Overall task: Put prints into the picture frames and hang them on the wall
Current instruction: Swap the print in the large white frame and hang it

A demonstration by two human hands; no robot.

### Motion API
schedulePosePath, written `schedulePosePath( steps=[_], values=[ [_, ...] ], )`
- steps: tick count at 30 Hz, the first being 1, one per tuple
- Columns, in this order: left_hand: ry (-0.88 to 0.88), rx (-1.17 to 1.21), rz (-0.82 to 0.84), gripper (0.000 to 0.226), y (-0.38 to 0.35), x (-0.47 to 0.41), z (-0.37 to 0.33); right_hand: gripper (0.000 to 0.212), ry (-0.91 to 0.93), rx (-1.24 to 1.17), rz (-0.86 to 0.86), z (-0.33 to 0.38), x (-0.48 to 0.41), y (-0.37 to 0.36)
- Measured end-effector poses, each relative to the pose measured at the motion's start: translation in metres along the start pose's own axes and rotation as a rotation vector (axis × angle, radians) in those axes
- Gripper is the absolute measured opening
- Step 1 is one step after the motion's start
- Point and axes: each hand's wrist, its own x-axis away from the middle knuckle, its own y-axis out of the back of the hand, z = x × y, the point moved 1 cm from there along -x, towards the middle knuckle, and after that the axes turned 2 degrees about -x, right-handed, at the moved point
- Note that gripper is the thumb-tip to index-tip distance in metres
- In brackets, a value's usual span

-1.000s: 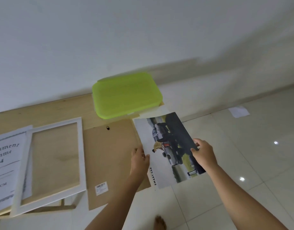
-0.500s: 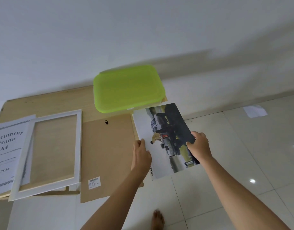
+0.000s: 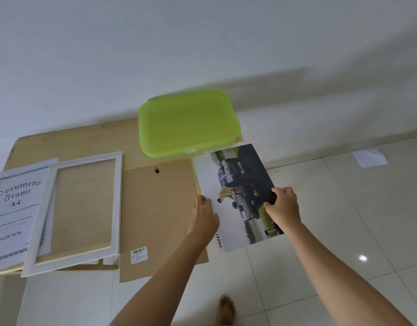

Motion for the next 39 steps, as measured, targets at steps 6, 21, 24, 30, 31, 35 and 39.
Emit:
schedulePosePath(
  steps=[6,21,24,30,31,35,39],
  values=[
    [-0.043,-0.014,0.063,0.032,0.017,-0.006,0.010,0.040,0.036,0.063,0.014,0.023,0.006,-0.003],
    [0.075,0.026,-0.240,0.040,0.242,0.008,0.220,0.020,0.341,-0.177,0.018,0.323,0.073,-0.117],
    [0.171,0.019,-0.281,0.040,0.285,0.025,0.301,0.012,0.414,-0.162,0.097,0.387,0.105,-0.173],
    [0.445,0.110,-0.328,0.044,0.315,0.072,0.443,0.032,0.482,-0.161,0.275,0.464,0.172,-0.273],
    [0.483,0.137,-0.332,0.046,0.313,0.078,0.458,0.034,0.493,-0.164,0.311,0.471,0.182,-0.286],
    [0.520,0.321,-0.280,0.058,0.302,0.086,0.492,0.049,0.544,-0.127,0.436,0.480,0.215,-0.330],
    [0.485,0.462,-0.230,0.058,0.293,0.088,0.503,0.054,0.584,0.029,0.407,0.475,0.233,-0.354]
  ],
)
